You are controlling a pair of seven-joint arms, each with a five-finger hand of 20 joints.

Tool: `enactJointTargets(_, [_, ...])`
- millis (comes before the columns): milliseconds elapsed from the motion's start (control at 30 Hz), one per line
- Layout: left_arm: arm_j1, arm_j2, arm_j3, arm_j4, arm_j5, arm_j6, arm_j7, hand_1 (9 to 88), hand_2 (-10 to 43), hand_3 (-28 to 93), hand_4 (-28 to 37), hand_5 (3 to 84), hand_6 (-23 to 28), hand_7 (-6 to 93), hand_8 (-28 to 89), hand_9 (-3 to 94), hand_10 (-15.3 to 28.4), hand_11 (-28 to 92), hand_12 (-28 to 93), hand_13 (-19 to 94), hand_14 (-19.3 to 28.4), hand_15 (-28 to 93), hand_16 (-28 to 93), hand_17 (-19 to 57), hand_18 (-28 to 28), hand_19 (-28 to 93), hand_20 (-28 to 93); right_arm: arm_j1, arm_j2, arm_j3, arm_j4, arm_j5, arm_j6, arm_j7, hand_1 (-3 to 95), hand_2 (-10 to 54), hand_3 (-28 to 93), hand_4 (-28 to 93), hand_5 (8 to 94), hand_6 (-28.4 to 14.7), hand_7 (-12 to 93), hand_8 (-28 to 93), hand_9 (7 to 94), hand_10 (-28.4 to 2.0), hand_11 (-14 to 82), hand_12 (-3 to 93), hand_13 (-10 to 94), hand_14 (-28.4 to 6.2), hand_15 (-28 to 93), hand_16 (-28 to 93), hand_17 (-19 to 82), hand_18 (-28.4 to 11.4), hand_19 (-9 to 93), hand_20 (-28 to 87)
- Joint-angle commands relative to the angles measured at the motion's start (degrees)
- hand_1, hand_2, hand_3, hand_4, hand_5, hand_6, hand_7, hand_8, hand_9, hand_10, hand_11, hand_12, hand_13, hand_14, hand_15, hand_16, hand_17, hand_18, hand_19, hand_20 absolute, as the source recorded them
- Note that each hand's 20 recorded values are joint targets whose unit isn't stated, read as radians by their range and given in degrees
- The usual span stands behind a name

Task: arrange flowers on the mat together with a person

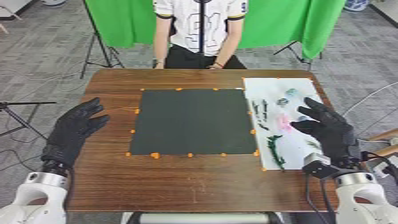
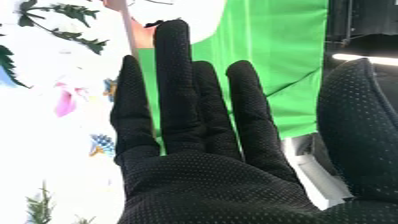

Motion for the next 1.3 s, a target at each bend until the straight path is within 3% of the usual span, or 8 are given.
enactJointTargets(33, [0.71,-0.64,0.36,-0.02,0.21,0.31,-0.24,32.9,-4.6,70,-23.2,36.8,3.6,21.0,-10,32.6,10.6,26,17,27,12.8,38,-3,-3.6,20.0,50,11,-0.83,-0.56,0.63,-0.33,-0.68,-0.73,0.44,17.8,2.9,89,-25,44.3,-3.9,18,-11,45.4,-14.1,12.2,21.1,43,-12.5,37,17,15,-20.9,45,22])
enactJointTargets(333, [-0.48,-0.80,1.43,0.47,-0.20,0.11,-0.22,32.9,-4.3,70,-23.2,37.1,3.6,21.0,-10,32.7,10.8,26,17,28,13.0,38,-1,-4.0,19.8,49,11,-0.01,-0.27,0.39,-0.32,-0.70,-1.34,1.13,17.6,3.2,90,-24,46.2,-4.0,19,-10,48.1,-14.6,14.9,21.6,40,-12.4,33,20,14,-20.9,44,22])
enactJointTargets(533, [-2.56,0.41,2.41,0.85,-0.20,-0.60,-0.02,32.9,-4.3,70,-23.2,37.0,3.6,21.1,-10,32.6,10.7,26,17,29,13.3,37,-1,-3.8,19.9,49,11,0.04,0.66,0.06,-0.67,-0.14,-0.66,-0.59,17.6,3.3,90,-25,45.5,-3.8,18,-10,47.2,-14.6,14.5,21.5,41,-12.5,33,20,14,-21.0,44,23])
enactJointTargets(700, [2.29,-2.33,0.40,-0.95,0.20,-0.09,-2.08,32.9,-4.4,70,-23.1,37.0,3.7,21.0,-10,32.6,10.8,26,17,29,13.5,37,-2,-3.7,20.0,49,11,0.11,-0.07,-0.29,-0.64,-0.54,-1.74,1.59,17.6,3.3,90,-25,45.3,-3.9,19,-11,46.8,-14.5,14.2,21.6,42,-12.5,32,20,14,-21.0,44,22])
enactJointTargets(733, [1.36,-1.67,0.77,-0.22,0.02,-0.50,-1.12,32.9,-4.4,70,-23.1,37.1,3.7,20.9,-10,32.5,10.8,26,17,29,13.5,37,-2,-3.7,20.0,49,11,0.52,-0.12,-0.82,-0.22,-0.28,-1.64,-0.06,17.6,3.4,90,-25,45.2,-3.9,19,-11,46.8,-14.5,14.3,21.6,42,-12.5,32,20,14,-21.0,44,22])
enactJointTargets(767, [2.10,-1.73,0.12,-0.75,0.19,-0.42,-2.05,32.9,-4.4,70,-23.1,37.1,3.7,20.9,-10,32.6,10.8,26,17,29,13.5,37,-2,-3.7,20.0,49,11,0.47,-0.58,-0.85,-0.33,-0.33,-2.05,1.00,17.6,3.4,90,-25,45.2,-4.0,19,-11,46.8,-14.5,14.3,21.6,42,-12.5,32,20,14,-21.0,44,22])
enactJointTargets(867, [-0.32,-0.76,1.54,0.23,0.09,-0.71,-1.01,32.9,-4.5,70,-23.2,37.0,3.7,21.0,-10,32.6,10.8,26,17,29,13.5,37,-2,-3.6,20.1,49,11,0.32,-0.11,-0.73,-0.46,-0.42,-2.13,1.04,17.6,3.4,90,-25,45.4,-4.0,19,-11,46.9,-14.5,14.4,21.6,42,-12.4,32,20,14,-21.0,45,22])
enactJointTargets(1300, [0.38,-2.01,1.68,0.00,-0.23,-0.17,-1.07,32.8,-4.2,70,-23.3,37.1,3.7,20.8,-10,32.9,10.9,26,17,29,13.6,37,-1,-3.6,20.0,49,11,1.02,-0.61,-1.87,-0.01,-0.17,-1.83,1.62,17.5,3.5,90,-24,45.4,-4.0,19,-11,46.9,-14.6,14.4,21.7,43,-12.5,32,21,14,-21.0,45,23])
